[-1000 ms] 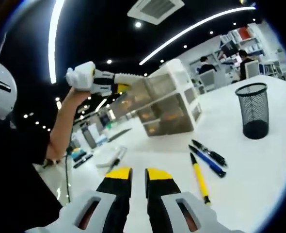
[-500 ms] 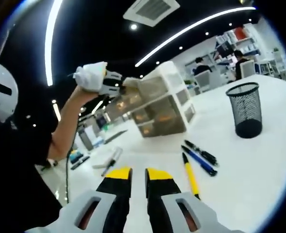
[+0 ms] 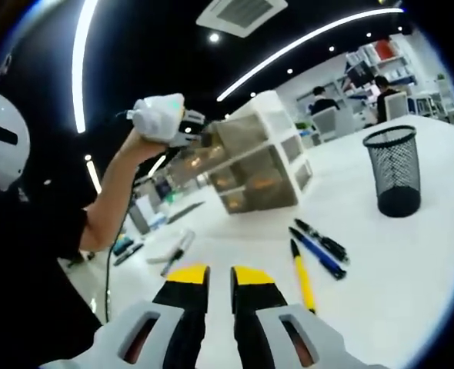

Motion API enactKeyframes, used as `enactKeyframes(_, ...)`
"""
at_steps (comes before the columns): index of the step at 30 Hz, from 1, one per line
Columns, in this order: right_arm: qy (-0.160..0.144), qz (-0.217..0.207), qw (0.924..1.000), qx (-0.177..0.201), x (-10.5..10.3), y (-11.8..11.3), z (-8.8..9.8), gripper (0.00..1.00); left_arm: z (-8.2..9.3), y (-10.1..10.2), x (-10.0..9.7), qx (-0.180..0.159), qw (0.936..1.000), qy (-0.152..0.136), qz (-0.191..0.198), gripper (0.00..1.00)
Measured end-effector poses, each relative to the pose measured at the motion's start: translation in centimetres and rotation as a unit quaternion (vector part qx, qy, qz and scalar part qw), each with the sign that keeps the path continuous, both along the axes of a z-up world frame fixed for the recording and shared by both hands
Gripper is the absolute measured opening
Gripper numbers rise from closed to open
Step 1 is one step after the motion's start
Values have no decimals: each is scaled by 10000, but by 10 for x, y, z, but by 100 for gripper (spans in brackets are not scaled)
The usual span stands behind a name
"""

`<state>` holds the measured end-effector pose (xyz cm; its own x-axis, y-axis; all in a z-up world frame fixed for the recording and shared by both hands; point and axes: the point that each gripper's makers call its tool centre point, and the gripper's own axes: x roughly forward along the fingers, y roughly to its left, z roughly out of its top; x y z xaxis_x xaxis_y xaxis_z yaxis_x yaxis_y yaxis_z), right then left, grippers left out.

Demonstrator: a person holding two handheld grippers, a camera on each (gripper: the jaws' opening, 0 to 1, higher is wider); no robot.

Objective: Pick up the scattered pens and sticky notes one by one and arrange them into an orderly layout on the desk, lining the pens up parallel to each other and squaring the sticky note stack until the whole desk area is clear and organized

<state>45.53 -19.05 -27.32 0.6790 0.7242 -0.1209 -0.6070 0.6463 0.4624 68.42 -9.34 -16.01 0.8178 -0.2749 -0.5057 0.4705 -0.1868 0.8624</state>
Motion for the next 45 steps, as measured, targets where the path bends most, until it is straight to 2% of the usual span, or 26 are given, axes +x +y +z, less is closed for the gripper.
enactKeyframes(10,89,-90,9999,12,0,-8,-5,10,-1,0,-1,-48,9999,32,-96,9)
enactKeyframes(12,94,-83,9999,-4,2,-8,-6,10,-3,-5,-3,-319,9990,212,-235,10)
enactKeyframes(14,117,-110,9999,17,4,-10,-8,10,-5,-4,-3,-517,9977,399,-173,12)
enactKeyframes(17,133,-124,9998,29,4,-10,-7,10,-7,-7,-5,-923,9927,744,-216,16)
enactKeyframes(18,113,-107,9999,61,4,-11,-5,10,-6,-8,-6,-1151,9888,916,-255,16)
enactKeyframes(21,105,-119,9997,202,7,-14,-2,10,-3,-8,-7,-1281,9857,1046,-330,16)
enactKeyframes(24,98,-146,9997,169,10,-14,-1,10,3,-12,-13,-1495,9800,1228,-475,17)
enactKeyframes(27,22,-71,9998,185,9,-11,7,11,8,-16,-22,-1482,9776,1361,-619,24)
enactKeyframes(28,-25,-52,9998,200,8,-10,10,11,7,-18,-27,-1483,9755,1487,-662,28)
enactKeyframes(31,-74,-33,9997,238,7,-9,14,11,17,-21,-32,-1629,9733,1449,-722,37)
enactKeyframes(32,-94,-25,9996,247,6,-8,15,11,20,-22,-35,-1686,9722,1445,-744,44)
enactKeyframes(35,-133,1,9996,264,3,-6,14,11,40,-20,-33,-2182,9684,1006,-672,54)
enactKeyframes(37,-191,34,9993,331,1,-5,14,12,49,-17,-34,-2534,9610,876,-672,54)
enactKeyframes(38,-178,60,9989,419,2,-4,14,14,54,-16,-36,-2784,9542,850,-692,54)
enactKeyframes(39,-44,73,9984,554,3,-3,13,16,56,-16,-40,-3032,9455,947,-723,54)
enactKeyframes(40,-87,86,9986,522,4,-4,13,18,58,-15,-44,-3196,9388,1019,-777,52)
enactKeyframes(42,-279,174,9986,408,4,-2,15,20,66,-12,-50,-3446,9296,997,-845,48)
enactKeyframes(43,-266,191,9986,420,6,-1,14,20,79,-6,-58,-3719,9191,833,-1004,48)
enactKeyframes(44,-109,198,9981,570,9,-1,15,21,84,-3,-61,-3855,9137,794,-1012,47)
enactKeyframes(45,-146,224,9981,560,14,-2,17,21,90,3,-64,-4091,9044,743,-961,47)
